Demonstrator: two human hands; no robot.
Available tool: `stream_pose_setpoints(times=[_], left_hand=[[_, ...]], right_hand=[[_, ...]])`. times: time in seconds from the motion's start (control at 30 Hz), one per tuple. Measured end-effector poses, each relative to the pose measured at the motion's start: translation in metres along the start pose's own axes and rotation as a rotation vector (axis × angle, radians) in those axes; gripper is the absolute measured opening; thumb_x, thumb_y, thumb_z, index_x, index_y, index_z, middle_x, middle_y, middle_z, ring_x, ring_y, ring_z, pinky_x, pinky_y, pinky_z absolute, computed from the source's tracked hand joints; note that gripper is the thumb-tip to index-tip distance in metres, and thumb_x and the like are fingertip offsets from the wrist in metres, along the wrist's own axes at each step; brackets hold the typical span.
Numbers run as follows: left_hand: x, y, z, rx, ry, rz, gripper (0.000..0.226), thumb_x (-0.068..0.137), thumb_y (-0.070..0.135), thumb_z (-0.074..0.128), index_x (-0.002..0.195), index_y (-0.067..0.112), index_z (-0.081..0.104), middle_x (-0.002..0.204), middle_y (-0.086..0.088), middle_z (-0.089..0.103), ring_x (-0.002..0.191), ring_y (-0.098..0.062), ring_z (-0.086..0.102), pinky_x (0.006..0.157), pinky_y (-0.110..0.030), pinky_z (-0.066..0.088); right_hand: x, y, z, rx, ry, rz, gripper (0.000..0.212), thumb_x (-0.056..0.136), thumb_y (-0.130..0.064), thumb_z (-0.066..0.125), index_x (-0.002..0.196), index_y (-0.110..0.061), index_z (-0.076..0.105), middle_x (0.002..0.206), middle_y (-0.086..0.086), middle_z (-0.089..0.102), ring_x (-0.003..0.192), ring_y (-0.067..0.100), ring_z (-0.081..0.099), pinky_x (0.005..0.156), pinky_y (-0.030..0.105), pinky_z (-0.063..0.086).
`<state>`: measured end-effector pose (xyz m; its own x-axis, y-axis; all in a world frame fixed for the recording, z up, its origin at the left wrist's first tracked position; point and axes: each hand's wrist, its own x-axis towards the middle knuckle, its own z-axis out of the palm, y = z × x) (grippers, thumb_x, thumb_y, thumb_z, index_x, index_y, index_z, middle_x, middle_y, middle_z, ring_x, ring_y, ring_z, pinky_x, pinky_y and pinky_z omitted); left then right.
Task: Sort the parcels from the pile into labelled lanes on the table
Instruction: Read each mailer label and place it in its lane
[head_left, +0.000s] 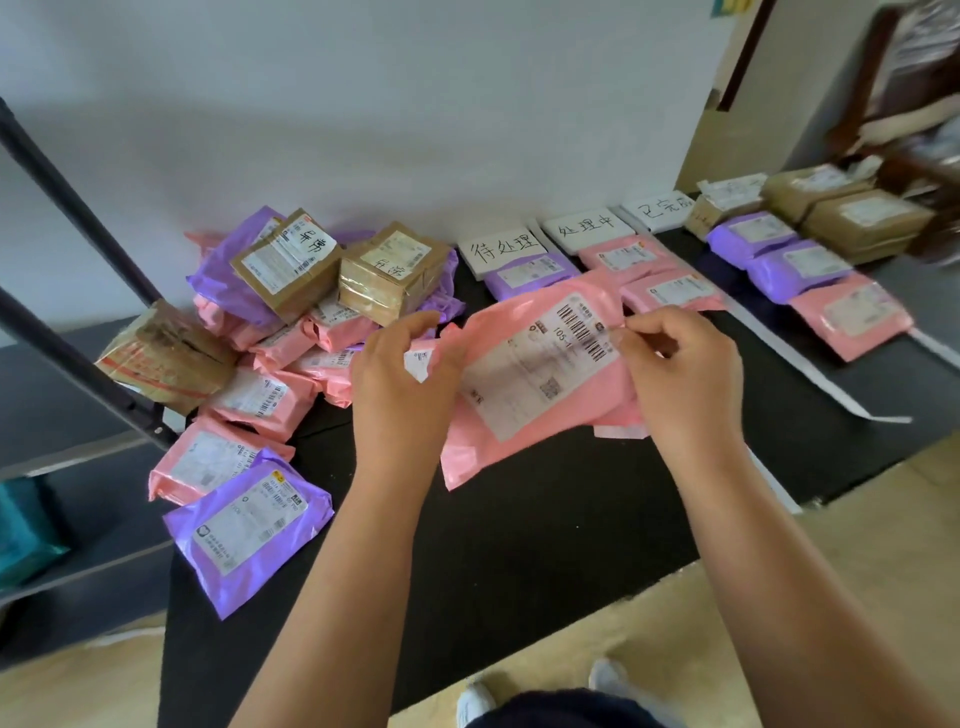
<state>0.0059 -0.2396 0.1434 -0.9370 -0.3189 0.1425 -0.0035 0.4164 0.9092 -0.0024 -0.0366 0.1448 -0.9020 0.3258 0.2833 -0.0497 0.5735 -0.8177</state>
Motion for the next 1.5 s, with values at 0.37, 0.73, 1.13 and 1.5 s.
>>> stream_pose_setpoints(times=[0.37, 0.73, 1.13, 1.5], left_hand=[[-0.038, 0.039, 0.084, 0.045, -0.210, -0.107, 0.032, 0.095, 0.035, 0.061, 0.126, 0.028, 0.060, 0.114, 0.015, 0.063, 0.099, -0.002, 0.057, 0.073, -0.015, 0.042], [-0.105, 0.101, 0.224, 0.006, -0.283, -0.107, 0.031, 0.095, 0.032, 0.063, 0.126, 0.030, 0.063, 0.108, 0.017, 0.066, 0.099, -0.003, 0.062, 0.084, -0.024, 0.047], [-0.102, 0.104, 0.311, 0.025, -0.307, -0.199, 0.020, 0.095, 0.026, 0.064, 0.115, 0.030, 0.063, 0.100, 0.020, 0.066, 0.093, 0.003, 0.061, 0.076, -0.018, 0.046], [-0.011, 0.081, 0.377, 0.068, -0.379, -0.294, 0.034, 0.096, 0.024, 0.061, 0.130, 0.022, 0.059, 0.115, 0.010, 0.066, 0.101, -0.008, 0.062, 0.071, -0.018, 0.044]], right_hand=[[0.022, 0.071, -0.084, 0.147, 0.134, 0.180, 0.014, 0.091, -0.017, 0.070, 0.080, -0.025, 0.065, 0.079, -0.006, 0.067, 0.071, 0.008, 0.062, 0.067, 0.028, 0.050], [0.044, 0.173, -0.222, 0.115, 0.089, 0.290, 0.007, 0.095, -0.022, 0.065, 0.089, -0.024, 0.069, 0.087, -0.017, 0.069, 0.082, 0.002, 0.065, 0.061, 0.020, 0.051], [0.089, 0.248, -0.242, 0.110, -0.035, 0.378, 0.021, 0.100, -0.034, 0.057, 0.116, -0.028, 0.068, 0.113, -0.002, 0.063, 0.091, 0.008, 0.064, 0.056, 0.021, 0.056], [0.180, 0.278, -0.193, -0.054, -0.160, 0.455, 0.016, 0.102, -0.029, 0.054, 0.117, -0.026, 0.059, 0.089, -0.020, 0.054, 0.075, -0.002, 0.053, 0.054, 0.017, 0.038]])
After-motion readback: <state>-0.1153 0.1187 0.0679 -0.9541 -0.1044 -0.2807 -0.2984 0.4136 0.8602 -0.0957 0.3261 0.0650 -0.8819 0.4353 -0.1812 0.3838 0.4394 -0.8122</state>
